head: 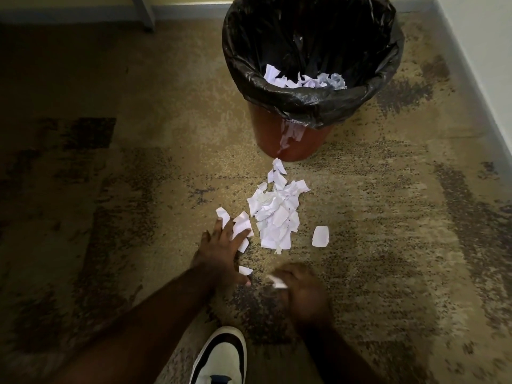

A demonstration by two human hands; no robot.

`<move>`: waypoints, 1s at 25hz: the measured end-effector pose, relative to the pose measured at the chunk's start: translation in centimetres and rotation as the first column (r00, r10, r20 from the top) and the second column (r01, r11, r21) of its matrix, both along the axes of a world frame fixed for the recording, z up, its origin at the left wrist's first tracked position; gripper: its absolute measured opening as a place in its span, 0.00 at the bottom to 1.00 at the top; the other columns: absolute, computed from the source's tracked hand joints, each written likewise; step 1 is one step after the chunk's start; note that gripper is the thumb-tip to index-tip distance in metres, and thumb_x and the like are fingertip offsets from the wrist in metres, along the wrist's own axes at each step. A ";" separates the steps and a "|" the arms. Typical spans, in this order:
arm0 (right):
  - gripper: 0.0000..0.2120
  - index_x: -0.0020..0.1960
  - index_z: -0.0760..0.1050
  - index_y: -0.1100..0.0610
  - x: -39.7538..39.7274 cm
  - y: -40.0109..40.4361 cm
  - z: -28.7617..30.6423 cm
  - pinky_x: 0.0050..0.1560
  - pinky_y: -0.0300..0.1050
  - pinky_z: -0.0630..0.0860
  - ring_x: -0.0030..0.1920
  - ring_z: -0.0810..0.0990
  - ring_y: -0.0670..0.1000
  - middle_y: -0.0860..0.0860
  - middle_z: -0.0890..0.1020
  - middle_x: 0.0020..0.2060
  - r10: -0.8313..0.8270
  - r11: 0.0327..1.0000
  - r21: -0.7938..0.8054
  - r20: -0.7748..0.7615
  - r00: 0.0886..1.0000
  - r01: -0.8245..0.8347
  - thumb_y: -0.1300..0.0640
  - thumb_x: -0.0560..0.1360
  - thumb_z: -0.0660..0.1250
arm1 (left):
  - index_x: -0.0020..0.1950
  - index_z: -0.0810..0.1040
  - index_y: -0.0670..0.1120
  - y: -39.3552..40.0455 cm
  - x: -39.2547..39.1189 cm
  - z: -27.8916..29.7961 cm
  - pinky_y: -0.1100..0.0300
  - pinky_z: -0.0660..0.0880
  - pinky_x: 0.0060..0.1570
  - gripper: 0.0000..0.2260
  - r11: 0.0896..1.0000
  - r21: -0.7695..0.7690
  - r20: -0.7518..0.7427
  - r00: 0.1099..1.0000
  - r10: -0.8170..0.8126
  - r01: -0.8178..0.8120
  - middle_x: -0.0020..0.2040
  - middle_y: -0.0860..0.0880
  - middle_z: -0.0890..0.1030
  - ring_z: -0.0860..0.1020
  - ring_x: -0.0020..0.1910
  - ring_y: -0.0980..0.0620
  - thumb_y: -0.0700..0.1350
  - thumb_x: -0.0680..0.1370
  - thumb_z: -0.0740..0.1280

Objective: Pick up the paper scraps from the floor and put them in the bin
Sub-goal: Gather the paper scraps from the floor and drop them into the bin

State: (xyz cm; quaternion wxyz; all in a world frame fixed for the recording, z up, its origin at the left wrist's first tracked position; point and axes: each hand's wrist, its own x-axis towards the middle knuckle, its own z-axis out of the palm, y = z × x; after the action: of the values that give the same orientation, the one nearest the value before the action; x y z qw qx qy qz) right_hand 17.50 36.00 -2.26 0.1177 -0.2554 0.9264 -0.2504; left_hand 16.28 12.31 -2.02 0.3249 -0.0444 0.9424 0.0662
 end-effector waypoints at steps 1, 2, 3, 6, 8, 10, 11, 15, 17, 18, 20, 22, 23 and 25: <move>0.16 0.58 0.81 0.50 -0.8 0.4 0.4 0.56 0.45 0.76 0.55 0.75 0.46 0.49 0.81 0.56 -0.111 0.993 -0.036 -0.026 0.994 0.110 0.49 0.77 0.59 | 0.78 0.42 0.60 0.3 0.2 -0.3 0.36 0.46 0.75 0.55 1.000 0.003 -0.026 1.000 -0.008 0.008 0.81 0.44 0.40 0.37 0.78 0.39 0.73 0.61 0.70; 0.16 0.60 0.80 0.51 -1.7 0.9 0.5 0.59 0.46 0.76 0.58 0.73 0.46 0.50 0.80 0.59 -0.232 0.971 -0.069 -0.021 0.973 0.230 0.50 0.78 0.58 | 0.78 0.46 0.60 0.3 0.4 -0.5 0.38 0.47 0.76 0.52 1.000 0.023 -0.056 0.998 -0.010 0.011 0.81 0.44 0.42 0.39 0.79 0.39 0.71 0.63 0.71; 0.16 0.62 0.79 0.52 -2.9 1.5 0.5 0.63 0.50 0.74 0.63 0.72 0.48 0.52 0.77 0.63 -0.346 0.935 -0.079 0.016 0.938 0.346 0.52 0.79 0.59 | 0.78 0.50 0.59 0.2 0.6 -0.7 0.39 0.49 0.76 0.47 0.998 0.059 -0.094 0.996 -0.003 0.009 0.81 0.44 0.45 0.41 0.79 0.39 0.69 0.65 0.70; 0.18 0.70 0.74 0.57 -6.1 2.9 -0.8 0.74 0.59 0.63 0.75 0.64 0.60 0.59 0.67 0.75 -0.552 0.823 -0.045 0.177 0.815 0.567 0.58 0.80 0.64 | 0.75 0.64 0.55 -0.4 0.9 -1.3 0.39 0.57 0.75 0.33 0.977 0.211 -0.190 0.979 0.069 -0.028 0.79 0.41 0.58 0.51 0.78 0.37 0.63 0.72 0.63; 0.23 0.76 0.65 0.57 -6.9 2.6 -1.5 0.77 0.55 0.57 0.78 0.59 0.59 0.59 0.62 0.77 -0.527 0.836 -0.021 0.247 0.813 0.548 0.57 0.82 0.61 | 0.69 0.73 0.50 -0.6 0.8 -1.7 0.38 0.64 0.71 0.26 0.945 0.317 -0.267 0.949 0.166 -0.077 0.76 0.39 0.64 0.58 0.76 0.36 0.58 0.73 0.62; 0.25 0.79 0.59 0.56 -7.0 1.5 -1.9 0.78 0.53 0.54 0.80 0.54 0.56 0.55 0.58 0.79 -0.470 0.864 -0.033 0.300 0.830 0.502 0.56 0.83 0.58 | 0.64 0.77 0.47 -0.6 0.3 -1.8 0.42 0.65 0.72 0.20 0.929 0.356 -0.366 0.900 0.237 -0.100 0.75 0.39 0.65 0.62 0.74 0.38 0.48 0.72 0.69; 0.25 0.79 0.57 0.56 -7.1 0.9 -2.1 0.79 0.53 0.52 0.80 0.52 0.55 0.55 0.57 0.79 -0.462 0.865 -0.047 0.314 0.829 0.500 0.57 0.83 0.57 | 0.64 0.78 0.47 -0.4 0.0 -1.7 0.46 0.64 0.72 0.20 0.923 0.367 -0.393 0.881 0.264 -0.113 0.76 0.40 0.63 0.63 0.74 0.39 0.45 0.72 0.72; 0.27 0.79 0.54 0.60 -7.5 -0.9 -2.5 0.80 0.53 0.49 0.80 0.48 0.54 0.57 0.54 0.80 -0.460 0.840 -0.114 0.366 0.809 0.530 0.58 0.83 0.58 | 0.71 0.69 0.49 0.0 -2.3 -0.8 0.48 0.69 0.69 0.31 0.874 0.432 -0.403 0.819 0.408 -0.223 0.78 0.47 0.57 0.63 0.74 0.45 0.42 0.70 0.76; 0.29 0.80 0.51 0.58 -7.8 -1.7 -2.5 0.79 0.50 0.47 0.80 0.47 0.52 0.53 0.51 0.80 -0.415 0.860 -0.131 0.380 0.827 0.493 0.54 0.83 0.58 | 0.74 0.65 0.50 0.1 -3.6 -0.6 0.51 0.68 0.70 0.38 0.809 0.516 -0.341 0.799 0.494 -0.280 0.77 0.48 0.58 0.65 0.74 0.46 0.42 0.67 0.78; 0.31 0.81 0.49 0.57 -8.0 -2.1 -2.4 0.79 0.49 0.47 0.80 0.46 0.51 0.52 0.50 0.81 -0.395 0.869 -0.134 0.391 0.831 0.476 0.51 0.83 0.57 | 0.74 0.64 0.49 0.3 -4.3 -0.4 0.53 0.68 0.70 0.40 0.775 0.560 -0.297 0.803 0.517 -0.292 0.76 0.47 0.60 0.65 0.73 0.46 0.42 0.66 0.79; 0.32 0.81 0.47 0.55 -8.5 -3.0 -2.3 0.80 0.51 0.47 0.80 0.45 0.50 0.51 0.49 0.81 -0.341 0.897 -0.127 0.413 0.845 0.424 0.48 0.83 0.56 | 0.75 0.63 0.50 1.2 -5.4 -0.1 0.57 0.69 0.68 0.42 0.715 0.642 -0.212 0.831 0.514 -0.278 0.74 0.47 0.63 0.67 0.72 0.47 0.43 0.66 0.80; 0.31 0.81 0.46 0.53 -8.8 -3.8 -2.2 0.80 0.53 0.49 0.80 0.45 0.49 0.50 0.48 0.81 -0.257 0.924 -0.154 0.430 0.866 0.350 0.49 0.83 0.55 | 0.76 0.62 0.51 2.5 -5.9 0.5 0.58 0.70 0.68 0.41 0.660 0.710 -0.179 0.844 0.506 -0.245 0.73 0.48 0.64 0.67 0.71 0.51 0.49 0.68 0.79; 0.31 0.81 0.45 0.52 -8.8 -4.0 -2.0 0.80 0.52 0.49 0.80 0.46 0.49 0.49 0.48 0.81 -0.222 0.924 -0.193 0.435 0.873 0.331 0.48 0.83 0.54 | 0.76 0.61 0.51 3.0 -6.0 0.8 0.56 0.71 0.68 0.39 0.652 0.725 -0.198 0.839 0.506 -0.222 0.73 0.49 0.64 0.67 0.71 0.52 0.53 0.69 0.77; 0.32 0.81 0.46 0.51 -8.8 -4.1 -1.6 0.79 0.50 0.51 0.80 0.48 0.48 0.48 0.50 0.81 -0.212 0.907 -0.244 0.440 0.872 0.344 0.44 0.83 0.54 | 0.76 0.61 0.51 3.0 -6.0 1.6 0.51 0.72 0.67 0.36 0.722 0.675 -0.323 0.821 0.471 -0.149 0.74 0.50 0.64 0.66 0.71 0.51 0.59 0.72 0.70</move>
State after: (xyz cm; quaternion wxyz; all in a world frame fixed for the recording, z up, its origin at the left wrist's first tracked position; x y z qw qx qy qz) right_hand 8.73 31.95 -3.86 0.2262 -0.0757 0.8571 -0.4566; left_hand 10.24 15.31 -0.38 0.0642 -0.0797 0.8935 0.4372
